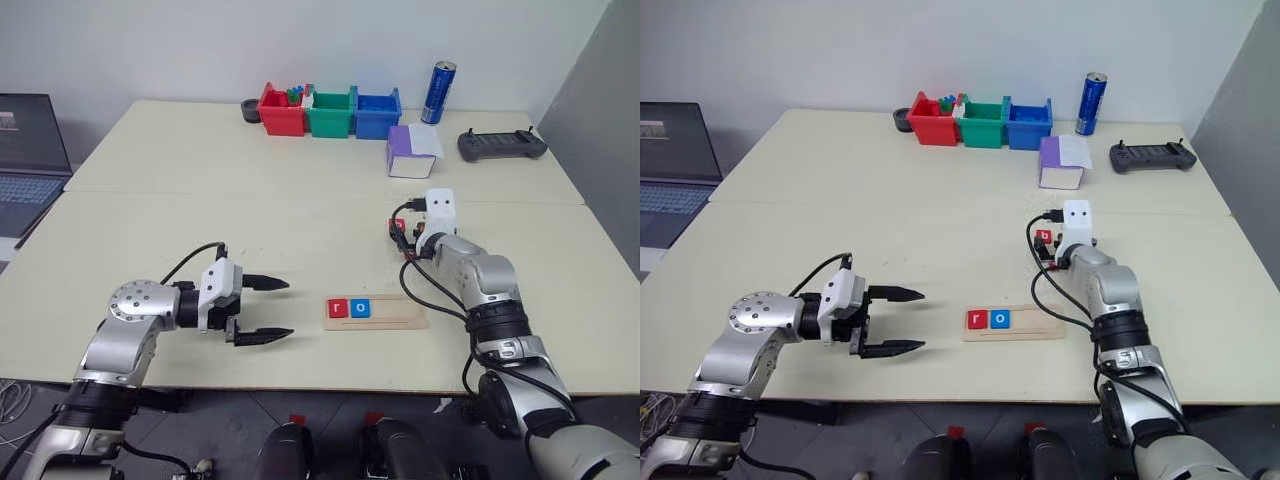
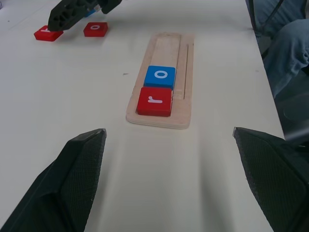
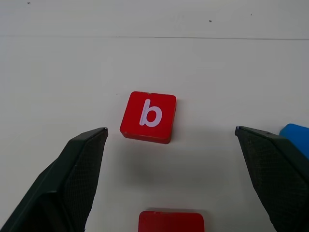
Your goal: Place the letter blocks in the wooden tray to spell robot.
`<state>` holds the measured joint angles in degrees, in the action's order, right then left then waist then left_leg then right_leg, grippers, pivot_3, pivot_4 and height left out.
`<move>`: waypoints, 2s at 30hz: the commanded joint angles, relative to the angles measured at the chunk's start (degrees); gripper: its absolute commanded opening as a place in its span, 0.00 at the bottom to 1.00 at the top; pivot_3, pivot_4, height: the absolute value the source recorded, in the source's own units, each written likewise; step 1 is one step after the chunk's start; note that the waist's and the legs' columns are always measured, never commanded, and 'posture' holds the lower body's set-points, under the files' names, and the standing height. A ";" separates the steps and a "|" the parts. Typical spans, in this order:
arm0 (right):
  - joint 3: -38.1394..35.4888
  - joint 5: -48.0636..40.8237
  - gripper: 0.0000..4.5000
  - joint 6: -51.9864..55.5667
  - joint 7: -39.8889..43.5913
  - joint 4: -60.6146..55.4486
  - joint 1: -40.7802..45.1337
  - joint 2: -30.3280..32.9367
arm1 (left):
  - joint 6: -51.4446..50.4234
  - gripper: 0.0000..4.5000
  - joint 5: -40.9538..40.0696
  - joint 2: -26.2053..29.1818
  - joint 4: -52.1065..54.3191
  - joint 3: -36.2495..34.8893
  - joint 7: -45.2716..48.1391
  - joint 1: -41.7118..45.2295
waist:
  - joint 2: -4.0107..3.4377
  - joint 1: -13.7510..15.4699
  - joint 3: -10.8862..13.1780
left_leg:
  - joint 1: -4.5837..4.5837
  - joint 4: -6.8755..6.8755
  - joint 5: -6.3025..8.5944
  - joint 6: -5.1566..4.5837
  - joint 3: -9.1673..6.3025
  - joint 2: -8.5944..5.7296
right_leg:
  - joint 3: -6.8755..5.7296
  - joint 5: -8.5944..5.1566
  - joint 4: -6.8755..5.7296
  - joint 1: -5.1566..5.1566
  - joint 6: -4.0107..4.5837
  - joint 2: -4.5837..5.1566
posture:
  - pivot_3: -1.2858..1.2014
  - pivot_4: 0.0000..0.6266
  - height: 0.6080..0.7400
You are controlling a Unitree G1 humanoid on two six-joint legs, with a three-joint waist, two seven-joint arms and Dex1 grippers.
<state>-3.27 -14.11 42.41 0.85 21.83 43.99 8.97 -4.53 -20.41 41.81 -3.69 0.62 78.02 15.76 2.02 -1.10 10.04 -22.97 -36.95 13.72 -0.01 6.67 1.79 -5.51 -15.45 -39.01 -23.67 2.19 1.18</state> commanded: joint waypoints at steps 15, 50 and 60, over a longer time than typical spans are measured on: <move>-1.29 4.48 1.00 -5.69 -5.00 10.31 7.46 -5.86 | -0.70 0.99 -1.19 1.15 2.27 -2.14 -1.48 -0.74 | -0.03 -0.76 0.01 | 0.02 0.02 0.00 0.00 0.02 0.00 | 0.01 0.00 -0.01 0.00 0.00 0.00 | 0.52 0.24 1.00; -12.76 3.20 0.32 26.76 4.40 -61.34 -34.21 9.86 | 3.24 1.00 0.86 -1.38 -11.26 1.98 3.95 10.10 | 0.00 0.03 -0.04 | -0.47 0.00 0.15 -0.23 -0.02 0.00 | 0.00 -0.02 0.04 -0.48 -0.07 -0.05 | 0.52 0.24 1.00; -11.35 2.14 0.71 24.19 8.78 -54.84 -34.56 10.84 | 3.30 1.00 1.44 -2.34 -11.90 2.72 4.53 11.22 | 0.00 -0.36 -0.04 | -0.40 0.01 0.09 -0.31 -0.06 0.04 | 0.00 0.05 0.01 -0.44 -0.19 -0.14 | 0.52 0.24 1.00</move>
<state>-14.33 -11.66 67.79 9.06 -32.89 8.93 19.11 -1.68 -18.73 39.21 -17.12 3.60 82.19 26.65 2.02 -1.46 9.99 -23.40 -36.95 13.80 -0.32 6.61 1.82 -5.51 -15.40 -38.99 -24.12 2.00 1.04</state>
